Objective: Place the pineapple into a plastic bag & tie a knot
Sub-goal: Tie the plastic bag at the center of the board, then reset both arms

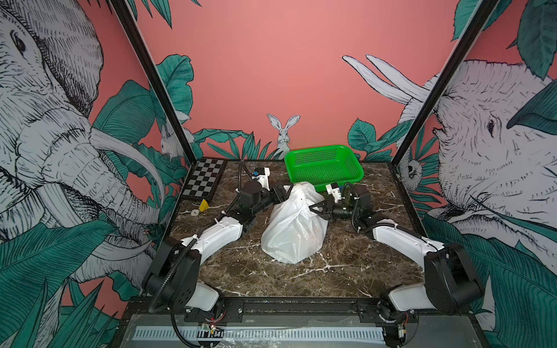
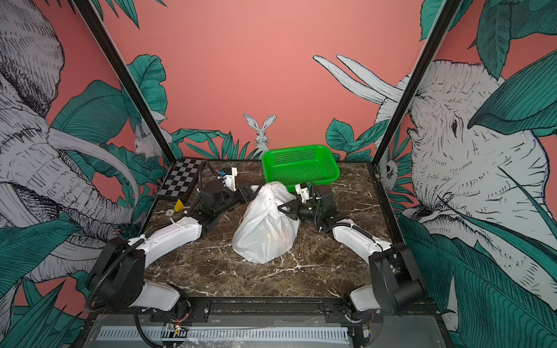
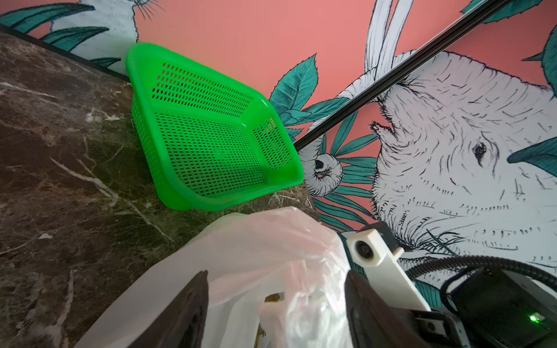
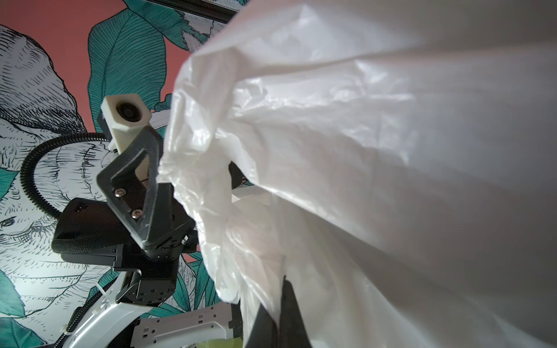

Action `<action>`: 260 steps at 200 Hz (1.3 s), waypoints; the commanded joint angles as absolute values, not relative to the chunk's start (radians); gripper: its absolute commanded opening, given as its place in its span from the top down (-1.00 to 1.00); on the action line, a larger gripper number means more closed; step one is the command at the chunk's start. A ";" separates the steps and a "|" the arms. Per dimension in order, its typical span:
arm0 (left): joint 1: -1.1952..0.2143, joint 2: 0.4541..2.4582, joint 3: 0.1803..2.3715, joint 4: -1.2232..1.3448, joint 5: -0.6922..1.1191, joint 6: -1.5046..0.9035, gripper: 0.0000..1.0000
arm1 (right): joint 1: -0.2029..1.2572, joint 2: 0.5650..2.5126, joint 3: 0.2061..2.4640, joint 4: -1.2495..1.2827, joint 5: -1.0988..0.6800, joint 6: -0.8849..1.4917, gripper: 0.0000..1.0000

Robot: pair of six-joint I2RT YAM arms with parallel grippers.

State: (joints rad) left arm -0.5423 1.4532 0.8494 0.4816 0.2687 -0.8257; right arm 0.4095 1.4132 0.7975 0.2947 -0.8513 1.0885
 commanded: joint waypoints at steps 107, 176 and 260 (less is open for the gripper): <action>-0.422 1.348 0.780 0.538 0.114 -0.861 1.00 | 0.096 1.189 0.663 -0.026 -0.688 0.929 1.00; -0.418 1.213 0.910 0.156 0.014 -0.622 -0.99 | 0.020 1.067 0.732 -0.191 -0.555 0.920 -0.97; -0.364 0.904 0.603 0.147 -0.664 0.101 -0.99 | -0.043 1.002 0.779 -0.280 0.351 0.407 -0.97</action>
State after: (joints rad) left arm -0.4057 0.9325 0.7551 0.1196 -0.4065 -0.1650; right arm -0.0555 1.0233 0.9283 -0.3584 -0.0193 0.6510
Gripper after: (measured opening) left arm 0.995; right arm 0.985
